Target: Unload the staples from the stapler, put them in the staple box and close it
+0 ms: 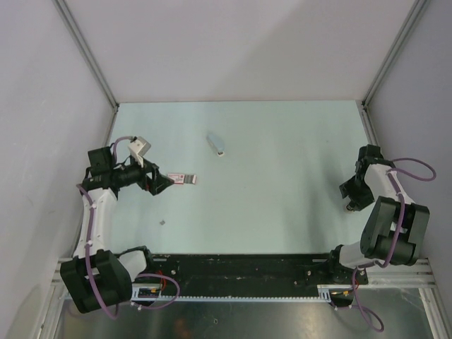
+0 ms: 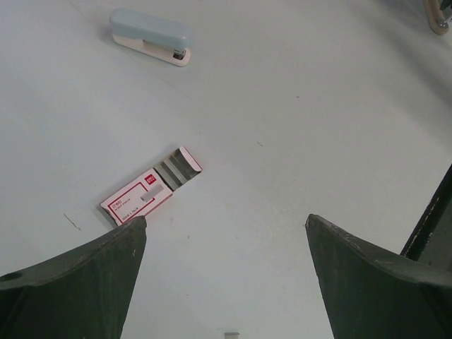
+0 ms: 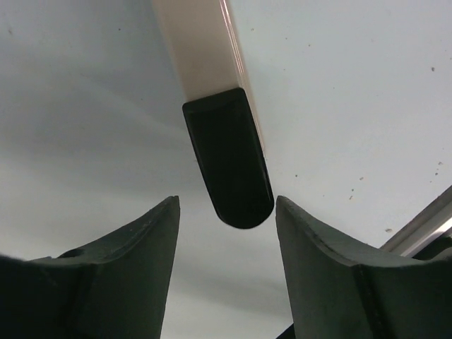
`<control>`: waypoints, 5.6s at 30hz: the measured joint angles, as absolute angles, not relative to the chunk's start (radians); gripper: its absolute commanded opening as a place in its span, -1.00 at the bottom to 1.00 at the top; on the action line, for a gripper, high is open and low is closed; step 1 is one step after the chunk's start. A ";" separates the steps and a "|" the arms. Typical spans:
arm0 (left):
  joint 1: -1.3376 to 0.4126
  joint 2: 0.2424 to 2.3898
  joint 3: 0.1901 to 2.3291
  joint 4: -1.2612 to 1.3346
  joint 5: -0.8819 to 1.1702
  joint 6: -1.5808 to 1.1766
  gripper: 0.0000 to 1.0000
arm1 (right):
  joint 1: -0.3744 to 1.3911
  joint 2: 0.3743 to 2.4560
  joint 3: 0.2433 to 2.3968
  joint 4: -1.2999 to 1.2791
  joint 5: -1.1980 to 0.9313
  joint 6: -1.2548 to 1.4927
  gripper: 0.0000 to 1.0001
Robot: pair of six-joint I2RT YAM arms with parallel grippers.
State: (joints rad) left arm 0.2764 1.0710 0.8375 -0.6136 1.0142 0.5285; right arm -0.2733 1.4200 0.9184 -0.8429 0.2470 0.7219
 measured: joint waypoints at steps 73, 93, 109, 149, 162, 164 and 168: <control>0.262 0.981 0.805 -0.607 0.832 0.471 0.99 | 0.878 1.967 1.505 -0.742 0.219 0.699 0.26; 0.102 1.012 0.804 -0.603 0.762 0.459 0.99 | 0.829 2.048 1.634 -0.820 0.208 0.606 -0.98; -0.281 1.185 0.804 -0.379 0.682 0.307 0.99 | 0.886 1.738 1.373 -0.490 0.200 0.738 -1.00; -0.331 1.476 0.839 -0.275 0.905 0.104 0.00 | 0.968 1.668 1.262 -0.314 0.361 0.968 -1.00; -0.334 1.407 0.830 -0.355 0.884 0.194 -1.00 | 0.960 1.668 1.246 -0.260 0.361 0.964 -1.00; -0.335 1.394 0.830 -0.365 0.869 0.213 -1.00 | 0.959 1.668 1.237 -0.244 0.352 0.964 -1.00; -0.336 1.385 0.831 -0.381 0.832 0.243 -1.00 | 0.959 1.663 1.193 -0.205 0.335 0.965 -1.00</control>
State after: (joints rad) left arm -0.3355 1.3846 0.8307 -0.3805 0.8318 0.2428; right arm 0.9592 1.6634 1.1927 -0.2054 0.3347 0.9649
